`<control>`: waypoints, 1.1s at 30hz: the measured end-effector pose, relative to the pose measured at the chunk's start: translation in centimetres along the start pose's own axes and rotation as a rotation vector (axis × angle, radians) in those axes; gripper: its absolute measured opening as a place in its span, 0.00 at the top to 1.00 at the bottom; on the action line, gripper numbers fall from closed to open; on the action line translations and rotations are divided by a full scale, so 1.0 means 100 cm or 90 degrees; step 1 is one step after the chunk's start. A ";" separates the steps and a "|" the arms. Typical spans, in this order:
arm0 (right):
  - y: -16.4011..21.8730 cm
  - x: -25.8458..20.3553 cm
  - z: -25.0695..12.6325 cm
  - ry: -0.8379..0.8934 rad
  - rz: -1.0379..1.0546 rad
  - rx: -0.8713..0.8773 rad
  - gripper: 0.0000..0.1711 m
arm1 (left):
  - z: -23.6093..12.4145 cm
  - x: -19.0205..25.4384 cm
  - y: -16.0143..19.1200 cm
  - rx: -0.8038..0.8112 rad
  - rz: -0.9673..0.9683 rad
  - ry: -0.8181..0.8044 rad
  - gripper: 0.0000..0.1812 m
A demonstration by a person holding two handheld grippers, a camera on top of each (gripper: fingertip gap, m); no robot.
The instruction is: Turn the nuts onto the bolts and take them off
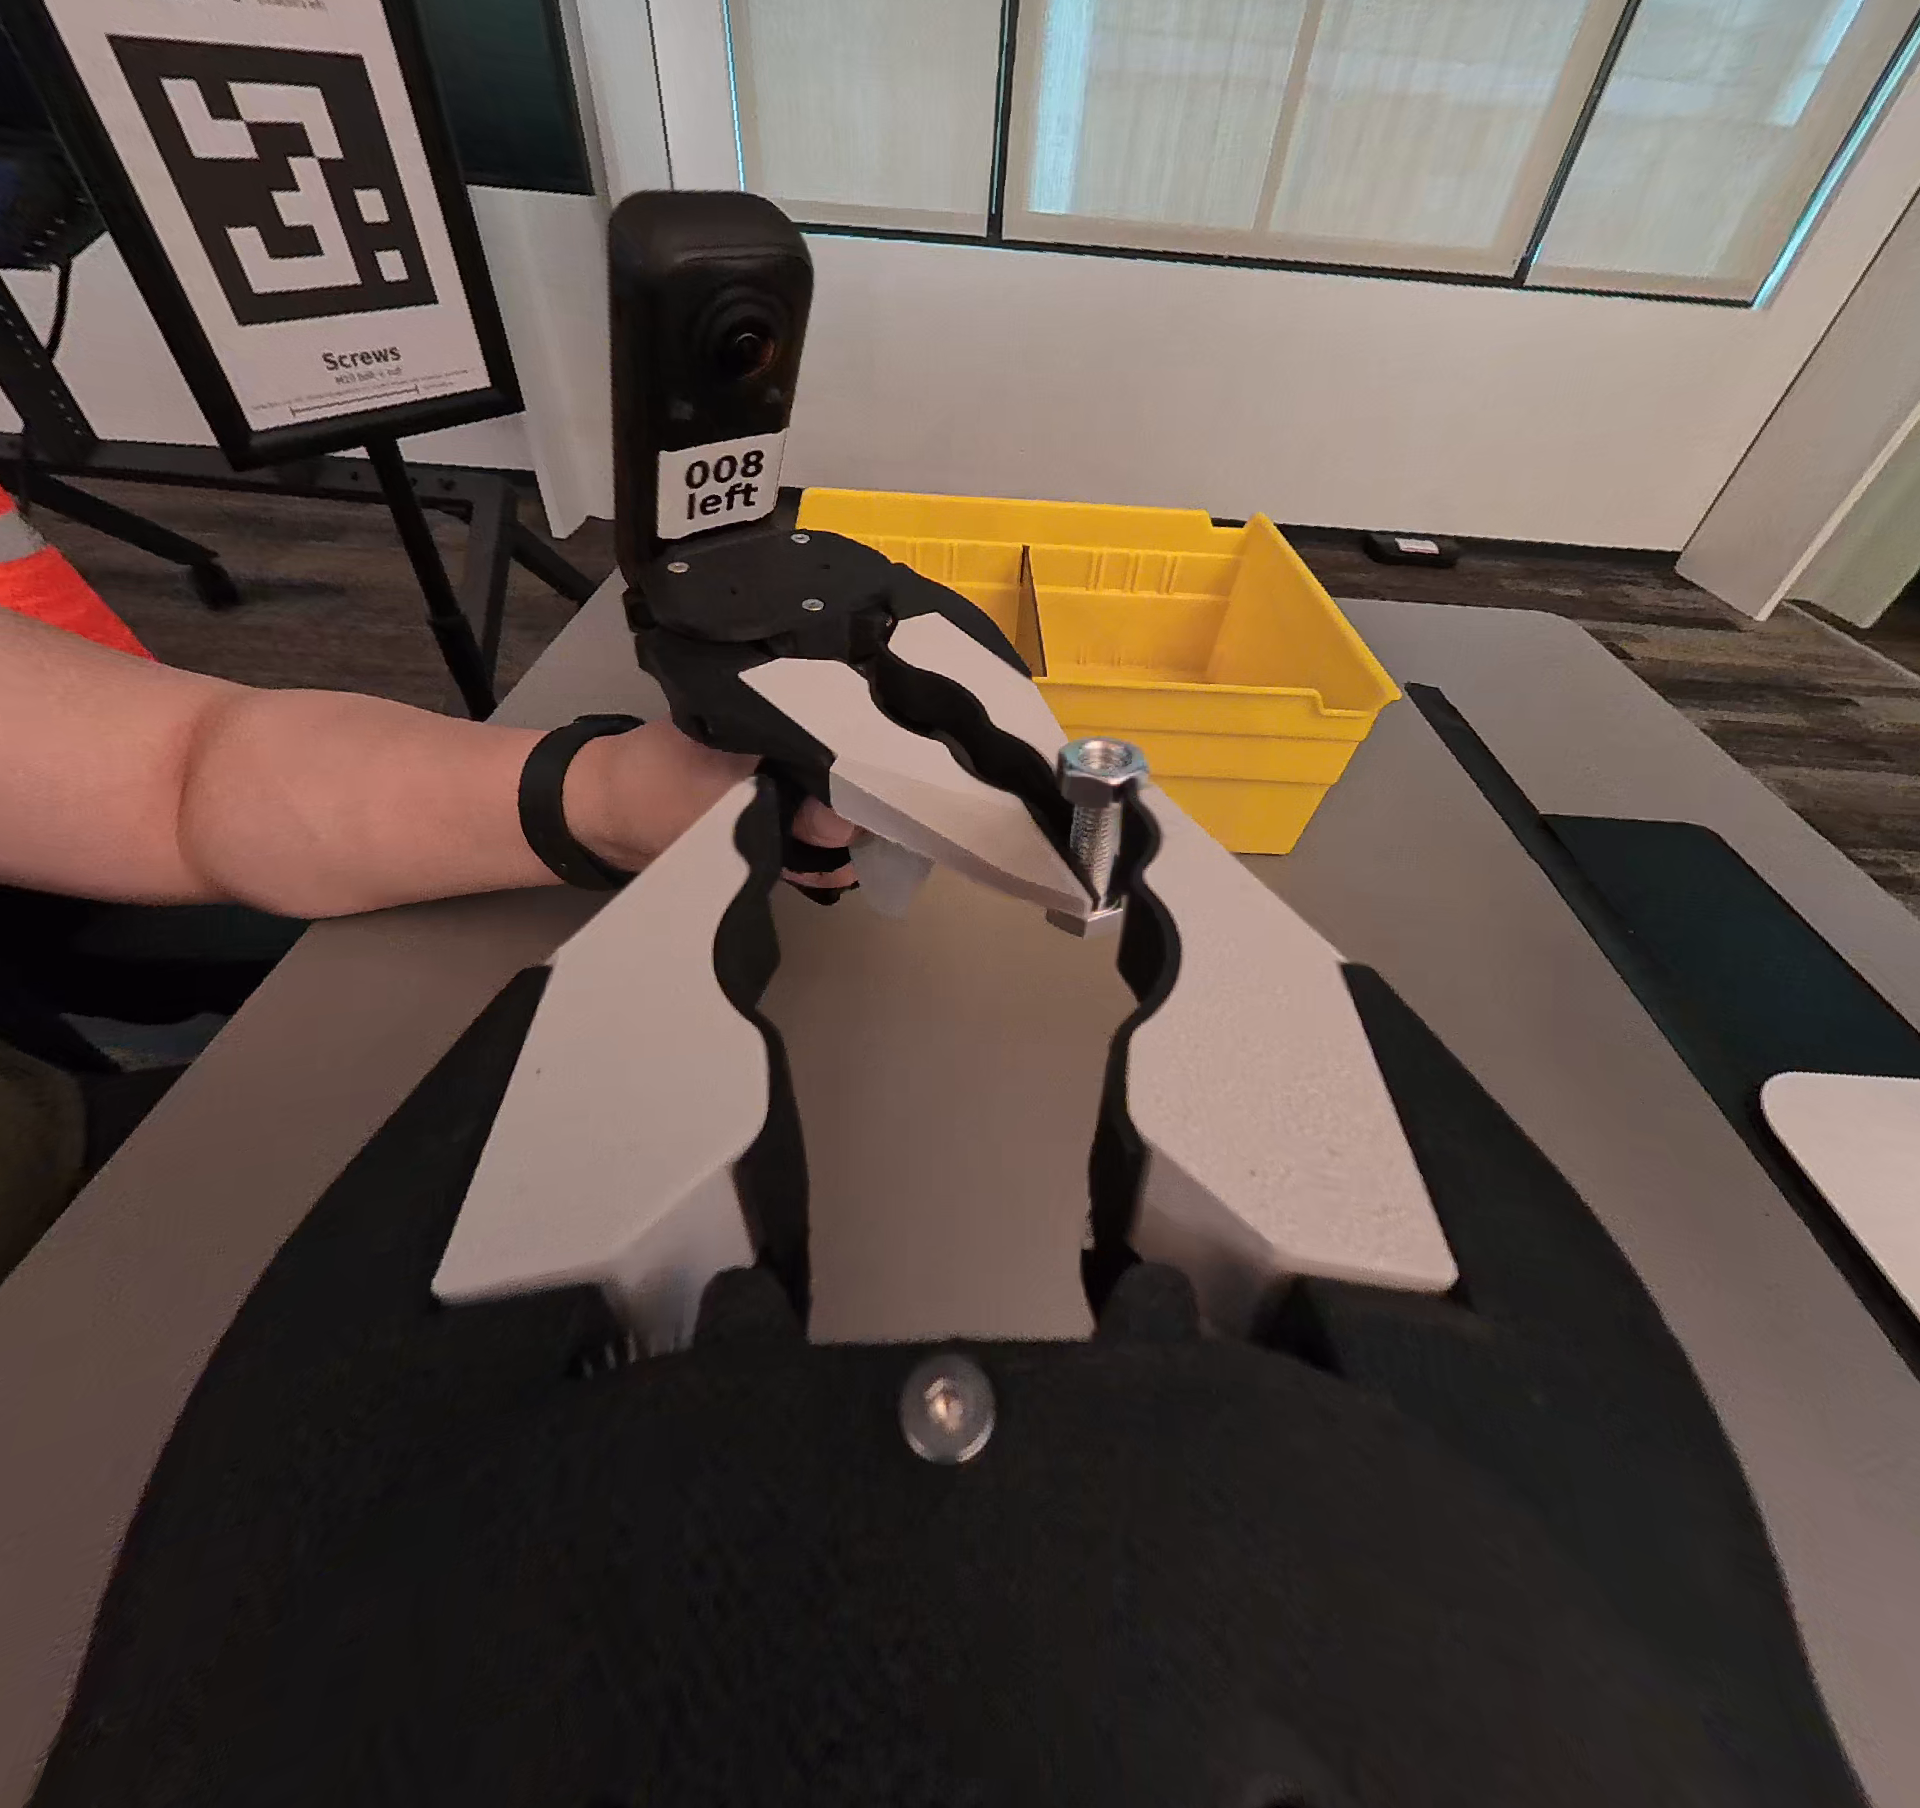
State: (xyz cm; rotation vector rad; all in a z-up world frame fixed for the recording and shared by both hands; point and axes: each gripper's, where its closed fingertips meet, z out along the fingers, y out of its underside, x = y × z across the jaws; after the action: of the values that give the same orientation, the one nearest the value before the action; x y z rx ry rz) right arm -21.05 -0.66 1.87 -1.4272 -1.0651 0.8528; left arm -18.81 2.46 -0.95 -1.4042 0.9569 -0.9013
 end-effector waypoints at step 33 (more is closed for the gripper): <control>0.005 -0.002 0.001 0.008 -0.049 -0.027 0.60 | 0.000 0.001 0.000 -0.002 0.000 0.003 0.96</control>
State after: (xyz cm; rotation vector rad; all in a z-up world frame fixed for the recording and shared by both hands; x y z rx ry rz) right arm -21.14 -0.81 1.31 -1.4163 -1.1269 0.7688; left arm -18.76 2.38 -0.91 -1.4050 0.9618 -0.9044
